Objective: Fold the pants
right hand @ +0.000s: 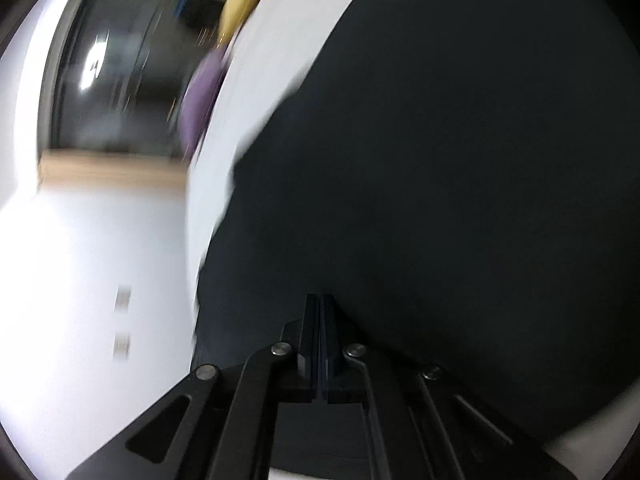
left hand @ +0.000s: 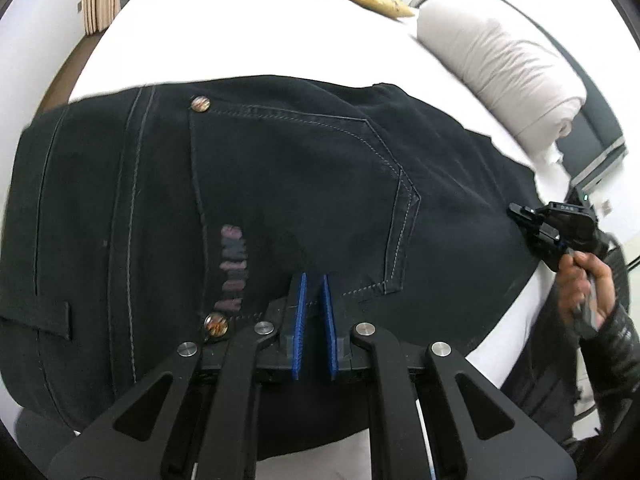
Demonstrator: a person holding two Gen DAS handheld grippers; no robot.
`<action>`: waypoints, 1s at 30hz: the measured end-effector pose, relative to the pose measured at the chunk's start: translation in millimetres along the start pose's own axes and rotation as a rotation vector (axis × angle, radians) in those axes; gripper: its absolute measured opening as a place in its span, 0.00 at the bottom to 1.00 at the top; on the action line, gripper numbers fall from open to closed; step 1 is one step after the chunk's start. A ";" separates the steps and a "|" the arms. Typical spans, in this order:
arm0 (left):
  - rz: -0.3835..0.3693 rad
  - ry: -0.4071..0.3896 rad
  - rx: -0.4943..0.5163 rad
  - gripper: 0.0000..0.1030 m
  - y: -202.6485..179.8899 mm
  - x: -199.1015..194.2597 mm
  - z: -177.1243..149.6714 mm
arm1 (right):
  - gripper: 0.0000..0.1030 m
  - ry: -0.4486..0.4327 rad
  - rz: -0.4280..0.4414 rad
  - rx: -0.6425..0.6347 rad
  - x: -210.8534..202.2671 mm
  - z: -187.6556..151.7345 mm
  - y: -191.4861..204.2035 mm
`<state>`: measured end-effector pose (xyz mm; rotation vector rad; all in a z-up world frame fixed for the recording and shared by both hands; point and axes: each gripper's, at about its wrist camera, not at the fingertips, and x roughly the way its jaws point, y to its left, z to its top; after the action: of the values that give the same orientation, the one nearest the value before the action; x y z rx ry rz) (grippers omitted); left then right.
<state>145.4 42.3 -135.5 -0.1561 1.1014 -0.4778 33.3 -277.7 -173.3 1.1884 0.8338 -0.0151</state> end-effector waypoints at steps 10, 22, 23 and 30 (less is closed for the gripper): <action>0.001 0.007 -0.024 0.08 -1.8 9.6 2.4 | 0.06 0.354 0.187 -0.314 119.6 -44.7 156.7; -0.049 0.004 -0.060 0.08 23.5 4.3 -0.3 | 0.03 0.057 0.032 -0.147 163.2 63.7 128.6; -0.045 -0.002 -0.066 0.08 22.9 2.9 -1.3 | 0.06 0.008 0.046 -0.098 139.0 74.8 120.9; -0.019 -0.011 0.006 0.09 -22.8 1.1 19.3 | 0.15 0.271 0.267 -0.230 115.1 -23.8 134.3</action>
<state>156.1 19.5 -119.6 -0.1639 1.0881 -0.4967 158.6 -156.7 -134.1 1.0883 0.8798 0.4582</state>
